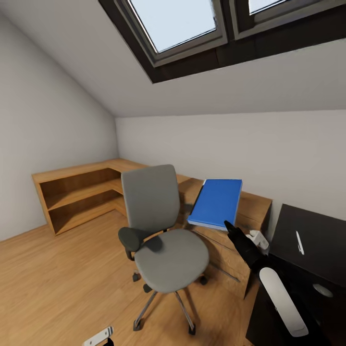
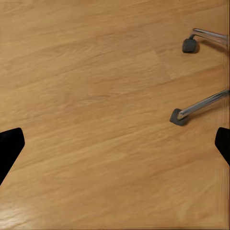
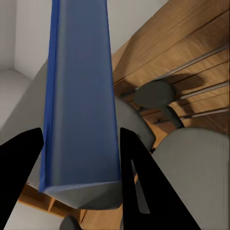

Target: In the bedroom, organize the workspace by keeping the computer under the desk, ensuring the monitor is on the desk, placing the keyboard on the desk next to the monitor, placing the mouse on the desk next to the keyboard, moving the folder from the swivel chair onto the desk next to the mouse, stacking the notebook on top of the folder with the pen on top of the notebook, and positioning the swivel chair next to the desk.

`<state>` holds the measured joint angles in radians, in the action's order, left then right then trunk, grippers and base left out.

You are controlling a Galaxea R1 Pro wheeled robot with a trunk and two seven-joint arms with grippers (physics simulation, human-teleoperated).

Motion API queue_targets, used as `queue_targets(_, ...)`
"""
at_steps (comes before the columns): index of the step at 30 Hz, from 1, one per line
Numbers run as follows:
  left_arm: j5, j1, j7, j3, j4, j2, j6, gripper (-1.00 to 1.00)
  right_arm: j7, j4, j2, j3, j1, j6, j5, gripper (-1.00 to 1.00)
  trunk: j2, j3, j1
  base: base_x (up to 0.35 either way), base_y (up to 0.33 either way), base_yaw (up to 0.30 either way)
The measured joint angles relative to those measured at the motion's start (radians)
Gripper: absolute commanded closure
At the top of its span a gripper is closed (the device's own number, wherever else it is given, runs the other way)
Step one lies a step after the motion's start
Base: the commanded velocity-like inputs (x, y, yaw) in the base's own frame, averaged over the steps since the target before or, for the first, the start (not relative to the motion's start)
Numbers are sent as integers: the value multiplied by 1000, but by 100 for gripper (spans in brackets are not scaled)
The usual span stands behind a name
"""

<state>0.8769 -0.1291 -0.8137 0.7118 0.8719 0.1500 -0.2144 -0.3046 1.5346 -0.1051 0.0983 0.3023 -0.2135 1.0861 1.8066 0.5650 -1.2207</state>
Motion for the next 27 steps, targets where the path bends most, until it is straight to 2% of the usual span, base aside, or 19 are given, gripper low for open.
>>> queue_targets(7,-1,0,-1,10,-1,-6,0,-100,2,-2,0,0,0,0,-1,100,-49,-22,27,-43,-9,-254)
queue_targets(12,-2,0,-1,35,-35,-32,-1,-100,2,-5,0,0,0,0,-2,100,-84,-38,45,-278,-61,-264)
queue_targets(16,-4,0,0,39,-51,-38,-1,-100,2,-6,1,0,0,0,-2,100,-112,-50,61,-326,-71,-269)
queue_targets(20,1,0,1,40,-68,-43,-1,-100,1,-8,1,0,0,1,-2,100,-140,-63,77,-125,-27,-291)
queue_targets(24,-2,0,10,38,-118,-65,0,-100,1,-9,2,0,0,2,-1,100,-168,-75,92,-28,-6,-296)
queue_targets(27,-3,0,38,35,-141,-80,0,-100,1,-19,2,-1,0,13,0,100,-189,-85,104,-8,-2,-297)
